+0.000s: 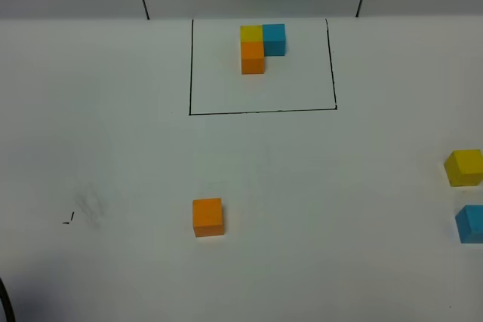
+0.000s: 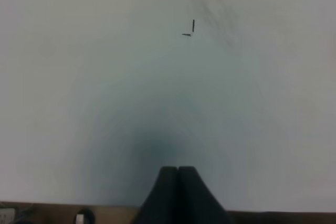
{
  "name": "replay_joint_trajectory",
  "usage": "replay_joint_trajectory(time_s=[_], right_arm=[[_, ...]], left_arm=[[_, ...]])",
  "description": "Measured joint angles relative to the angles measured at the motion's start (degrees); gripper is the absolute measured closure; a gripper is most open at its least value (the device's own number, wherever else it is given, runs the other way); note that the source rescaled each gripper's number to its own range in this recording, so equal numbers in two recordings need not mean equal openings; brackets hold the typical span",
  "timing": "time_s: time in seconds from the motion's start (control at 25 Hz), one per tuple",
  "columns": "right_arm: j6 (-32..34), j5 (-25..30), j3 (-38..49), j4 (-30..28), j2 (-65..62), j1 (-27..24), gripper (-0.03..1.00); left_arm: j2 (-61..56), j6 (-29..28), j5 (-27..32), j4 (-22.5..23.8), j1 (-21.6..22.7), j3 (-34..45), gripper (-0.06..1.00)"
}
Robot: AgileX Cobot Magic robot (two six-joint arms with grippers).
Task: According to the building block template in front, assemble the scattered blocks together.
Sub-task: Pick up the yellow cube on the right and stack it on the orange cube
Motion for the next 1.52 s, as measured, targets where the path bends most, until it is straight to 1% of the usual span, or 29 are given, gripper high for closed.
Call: replay_joint_trajectory(time_s=[0.08, 0.24, 0.48, 0.8, 1.04, 1.2, 1.52], right_arm=[[0.0, 0.0, 0.0, 0.0, 0.0, 0.0, 0.96], [0.0, 0.0, 0.0, 0.0, 0.0, 0.0, 0.96], [0.0, 0.0, 0.0, 0.0, 0.0, 0.0, 0.96], [0.0, 0.0, 0.0, 0.0, 0.0, 0.0, 0.96], [0.0, 0.0, 0.0, 0.0, 0.0, 0.0, 0.96], [0.0, 0.0, 0.0, 0.0, 0.0, 0.0, 0.96], [0.0, 0.0, 0.0, 0.0, 0.0, 0.0, 0.96]], left_arm=[[-1.5, -1.0, -0.2, 0.1, 0.0, 0.9, 0.94], [-4.3, -1.7, -2.9, 0.7, 0.0, 3.1, 0.94], [-6.4, -4.1, -3.9, 4.0, 0.0, 3.3, 0.94], [-6.4, -4.4, -4.1, 4.2, 0.0, 3.3, 0.94], [-6.4, -4.5, -4.1, 4.2, -1.8, 3.3, 0.94], [-7.1, -4.5, -4.1, 4.2, -4.7, 3.3, 0.94], [-16.3, -4.5, -4.3, 4.2, -15.2, 3.3, 0.94]])
